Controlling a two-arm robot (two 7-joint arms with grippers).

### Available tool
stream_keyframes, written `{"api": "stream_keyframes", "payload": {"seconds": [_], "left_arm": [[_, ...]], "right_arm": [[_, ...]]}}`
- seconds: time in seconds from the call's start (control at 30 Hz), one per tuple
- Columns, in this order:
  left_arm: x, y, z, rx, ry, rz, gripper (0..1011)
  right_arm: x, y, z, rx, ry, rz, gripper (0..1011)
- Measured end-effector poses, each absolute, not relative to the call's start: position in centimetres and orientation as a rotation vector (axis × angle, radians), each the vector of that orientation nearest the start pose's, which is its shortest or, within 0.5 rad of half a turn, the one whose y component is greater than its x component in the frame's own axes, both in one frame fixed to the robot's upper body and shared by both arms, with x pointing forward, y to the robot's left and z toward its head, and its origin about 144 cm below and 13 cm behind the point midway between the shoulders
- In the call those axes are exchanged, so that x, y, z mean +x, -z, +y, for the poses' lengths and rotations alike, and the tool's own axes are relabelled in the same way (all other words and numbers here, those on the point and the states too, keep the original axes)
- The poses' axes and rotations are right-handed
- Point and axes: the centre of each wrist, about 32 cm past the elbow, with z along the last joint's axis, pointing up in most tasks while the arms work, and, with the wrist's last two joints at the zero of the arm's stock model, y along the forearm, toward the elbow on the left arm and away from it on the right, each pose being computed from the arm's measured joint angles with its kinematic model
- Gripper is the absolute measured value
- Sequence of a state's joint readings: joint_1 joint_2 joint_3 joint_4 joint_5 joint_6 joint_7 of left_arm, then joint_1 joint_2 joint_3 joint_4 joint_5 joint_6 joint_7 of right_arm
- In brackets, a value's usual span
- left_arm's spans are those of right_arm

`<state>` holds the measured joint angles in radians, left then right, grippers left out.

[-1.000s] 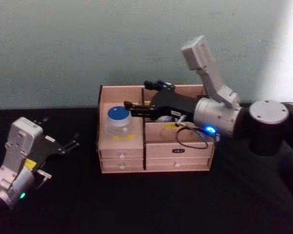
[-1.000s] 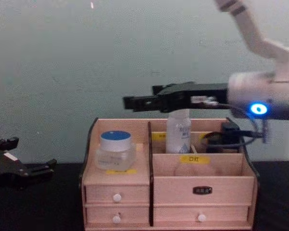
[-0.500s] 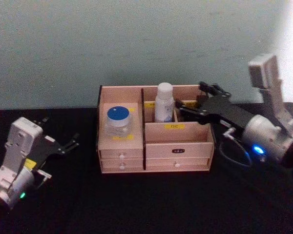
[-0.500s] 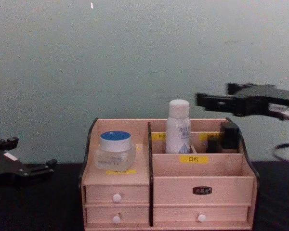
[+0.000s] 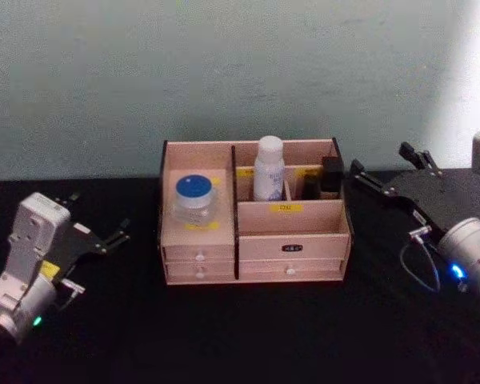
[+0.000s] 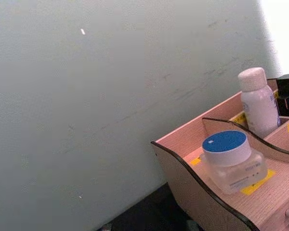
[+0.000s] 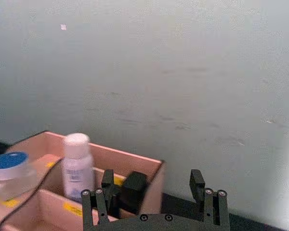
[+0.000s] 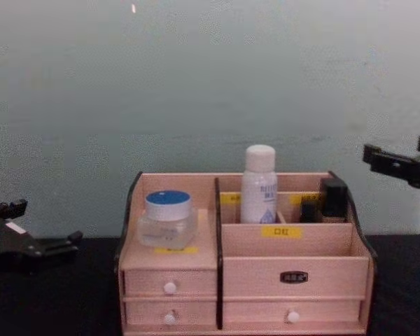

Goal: Pick up the facial cleanser and watermelon frost from the table and place them into the tiered storage box.

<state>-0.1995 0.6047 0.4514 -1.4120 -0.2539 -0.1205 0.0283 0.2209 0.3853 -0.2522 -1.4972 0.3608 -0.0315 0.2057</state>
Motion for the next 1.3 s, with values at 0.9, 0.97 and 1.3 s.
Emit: {"api": "stream_keyframes", "payload": {"seconds": [0.9, 0.97, 1.3], "left_arm": [[48.9, -114.0, 31.0, 0.304, -1.248, -0.285, 1001], [48.9, -114.0, 31.0, 0.304, -1.248, -0.285, 1001], [48.9, -114.0, 31.0, 0.304, -1.248, -0.285, 1001]], "right_arm": [[51.5, -113.6, -25.4, -0.031, 1.398, -0.005, 1003], [51.6, -113.6, -25.4, -0.040, 1.399, -0.001, 1002], [51.6, -113.6, -25.4, -0.040, 1.397, -0.002, 1003]]}}
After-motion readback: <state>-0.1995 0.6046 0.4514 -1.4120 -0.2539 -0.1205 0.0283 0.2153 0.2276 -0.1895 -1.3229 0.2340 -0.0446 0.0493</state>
